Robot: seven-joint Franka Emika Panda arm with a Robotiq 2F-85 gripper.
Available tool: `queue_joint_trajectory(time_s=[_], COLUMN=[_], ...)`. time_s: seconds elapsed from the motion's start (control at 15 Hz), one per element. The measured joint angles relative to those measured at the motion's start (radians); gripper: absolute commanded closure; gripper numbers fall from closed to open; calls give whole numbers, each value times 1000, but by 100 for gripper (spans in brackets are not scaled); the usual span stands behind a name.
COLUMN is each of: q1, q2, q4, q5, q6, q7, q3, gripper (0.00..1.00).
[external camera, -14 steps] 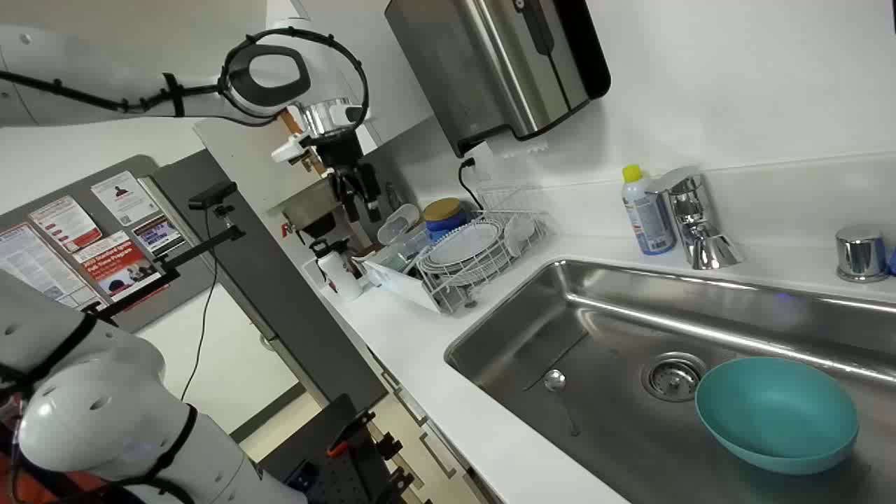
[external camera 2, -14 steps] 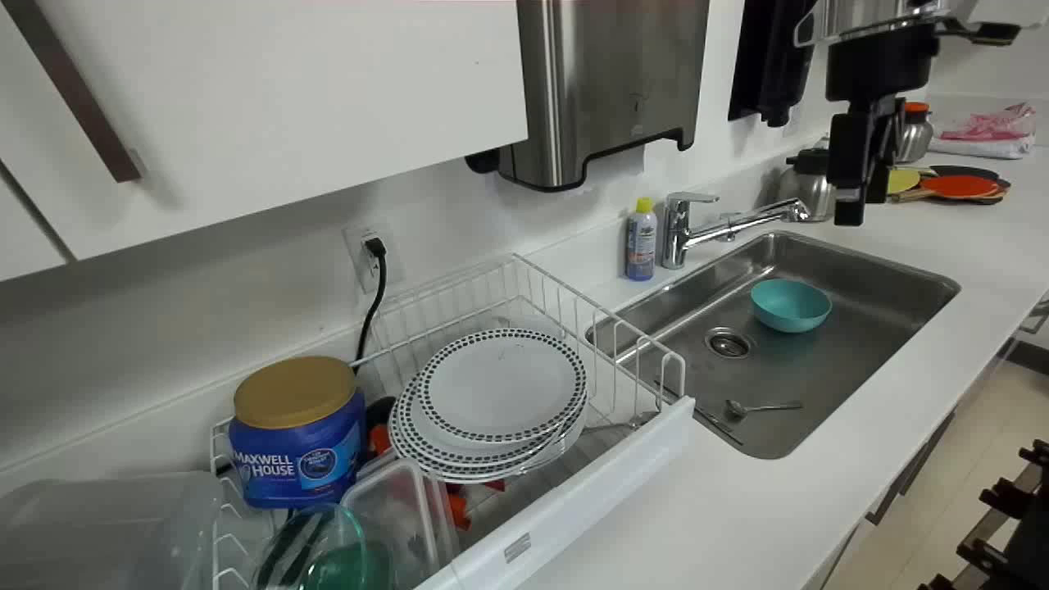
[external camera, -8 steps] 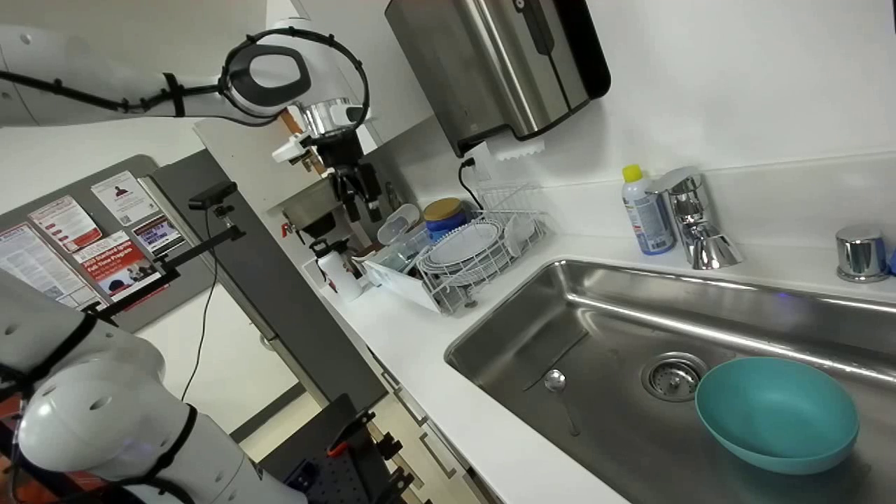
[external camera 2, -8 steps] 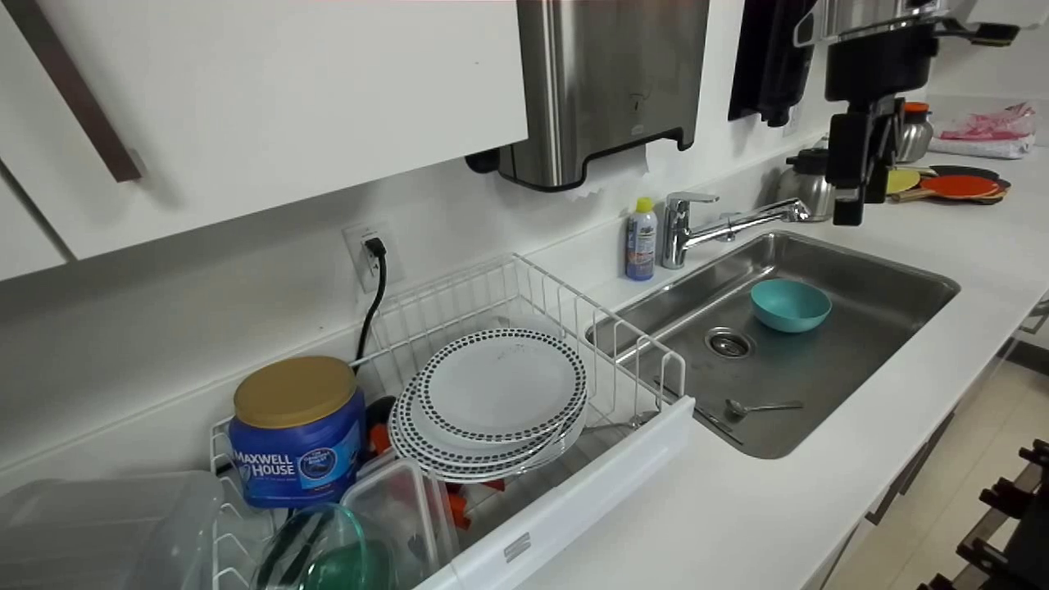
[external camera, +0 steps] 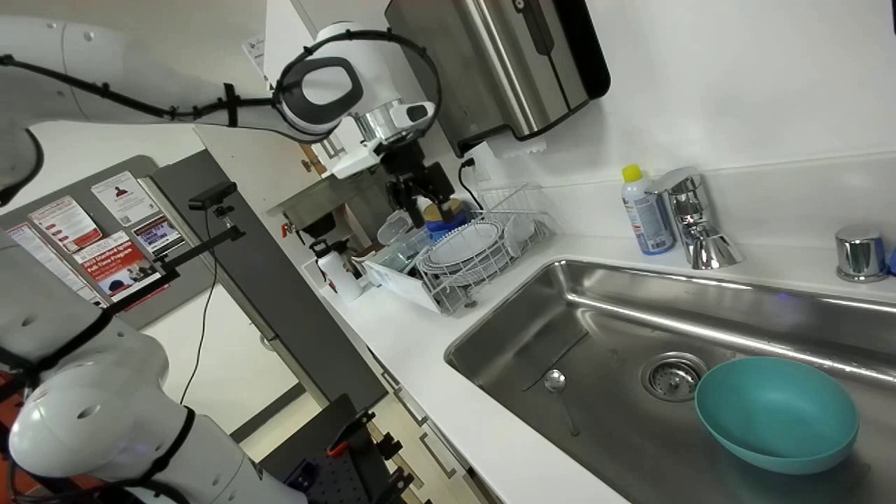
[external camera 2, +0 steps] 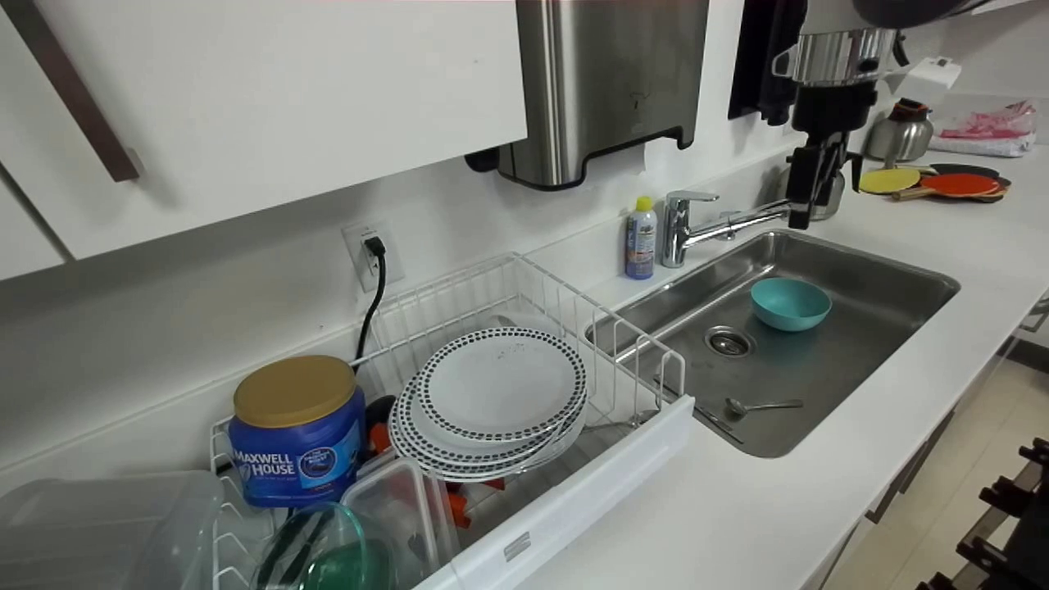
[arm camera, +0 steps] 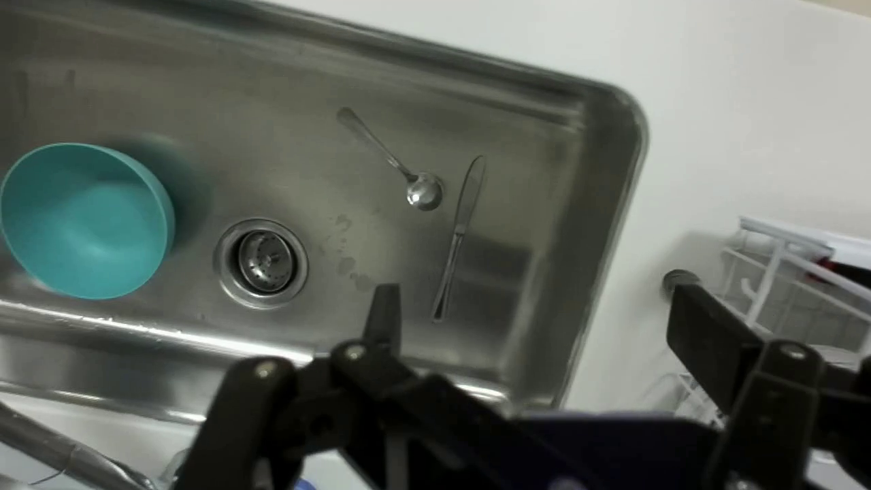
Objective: Put the bowl in the sink on the dish rack
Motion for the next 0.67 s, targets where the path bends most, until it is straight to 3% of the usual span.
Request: queue_joint_trajectory(time_s=[0.2, 0.4, 0.67], q1=[-44, -75, -74], q2=[103, 193, 189], q4=[10, 25, 26], q5=[-9, -17, -17], q6=[91, 110, 110], q7=[-15, -13, -13], q3=[-32, -42, -37], gripper=[0, 0, 0])
